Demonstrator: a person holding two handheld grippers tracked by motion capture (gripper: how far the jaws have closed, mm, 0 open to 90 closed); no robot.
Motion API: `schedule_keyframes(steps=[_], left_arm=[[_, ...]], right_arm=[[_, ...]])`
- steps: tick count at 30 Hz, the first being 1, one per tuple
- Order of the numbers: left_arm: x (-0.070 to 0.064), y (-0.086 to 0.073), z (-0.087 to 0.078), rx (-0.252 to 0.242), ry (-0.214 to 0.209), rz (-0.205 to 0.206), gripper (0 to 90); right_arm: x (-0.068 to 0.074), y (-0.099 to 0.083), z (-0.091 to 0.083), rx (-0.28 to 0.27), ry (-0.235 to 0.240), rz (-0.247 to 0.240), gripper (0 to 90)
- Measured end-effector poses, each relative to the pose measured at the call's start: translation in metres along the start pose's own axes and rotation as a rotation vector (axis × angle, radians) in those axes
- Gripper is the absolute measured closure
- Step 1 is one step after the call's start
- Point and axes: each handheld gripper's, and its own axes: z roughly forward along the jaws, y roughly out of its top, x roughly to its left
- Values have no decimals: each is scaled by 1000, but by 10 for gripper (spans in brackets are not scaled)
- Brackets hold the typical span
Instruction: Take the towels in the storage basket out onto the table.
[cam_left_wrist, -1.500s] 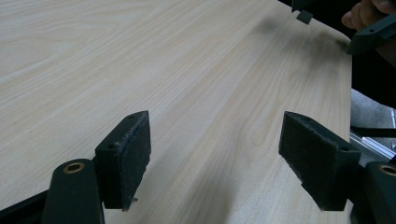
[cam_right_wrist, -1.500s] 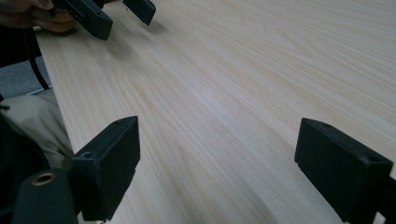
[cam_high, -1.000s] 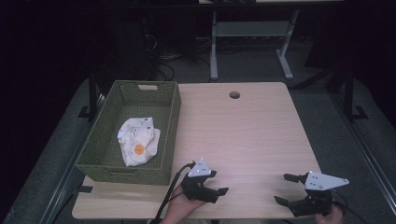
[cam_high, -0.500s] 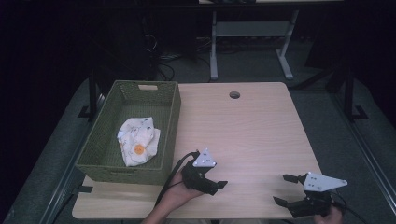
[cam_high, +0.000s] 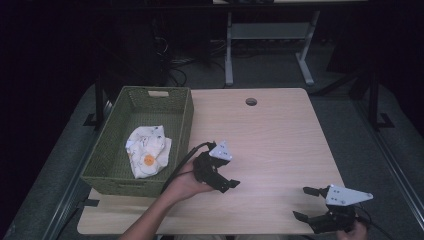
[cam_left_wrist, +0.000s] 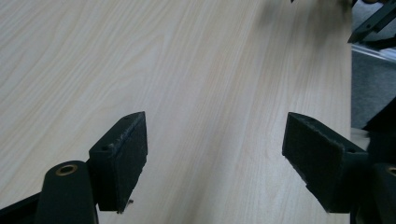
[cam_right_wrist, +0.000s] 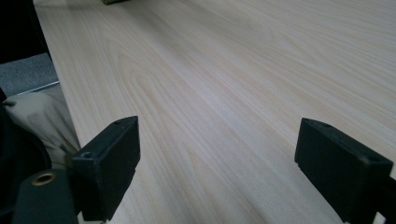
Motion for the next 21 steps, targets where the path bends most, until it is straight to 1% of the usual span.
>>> schedule_keyframes(steps=[1, 2, 3, 4, 5, 6, 7, 8, 9, 10, 11, 12, 14, 15, 16, 17, 18, 19, 21], left_arm=[[5, 4, -5, 6, -15, -24, 219], [5, 4, -5, 6, -15, -24, 220], [6, 8, -10, 4, -19, -20, 220], [6, 8, -10, 4, -19, -20, 220], [9, 12, -16, -3, -22, -22, 218], [9, 12, -16, -3, -22, -22, 217], [13, 15, -23, -23, -32, -40, 218], [13, 15, -23, -23, -32, -40, 218], [18, 18, -30, -36, -40, -54, 218], [19, 20, -34, -40, -50, -62, 218], [21, 21, -37, -38, -55, -49, 218], [21, 21, -37, -38, -55, -49, 216], [27, 24, -47, -51, -106, -54, 216], [27, 24, -47, -51, -106, -54, 216], [28, 25, -50, -60, -122, -57, 216], [31, 25, -55, -60, -145, -60, 216], [31, 25, -55, -60, -145, -60, 215], [33, 25, -58, -64, -159, -64, 215], [36, 25, -63, -62, -173, -58, 213]], right_arm=[[0, 0, 0, 0, 1, -1, 138], [0, 0, 0, 0, 1, -1, 138], [0, 0, 0, 0, 2, -2, 138], [0, 0, 0, 0, 2, -2, 138], [0, 0, 0, -1, 2, -2, 138], [0, 0, 0, -1, 2, -2, 138], [0, 0, 0, -1, 3, 0, 138], [0, 0, 0, -4, 2, -1, 138], [0, 0, 0, -5, 3, -2, 138], [0, 0, -1, -3, 2, -3, 138], [0, 0, -1, -3, 2, -3, 138], [0, 0, -1, -3, 2, -3, 138], [0, 0, -1, -3, 3, -3, 138], [0, 0, -1, -3, 3, -3, 138], [0, 0, -1, -5, 3, -8, 138], [1, 0, -1, -6, 6, -3, 138], [1, 0, -1, -6, 6, -3, 138], [1, 0, -1, -4, 5, -2, 138], [0, 0, -2, -10, 3, -4, 138]])
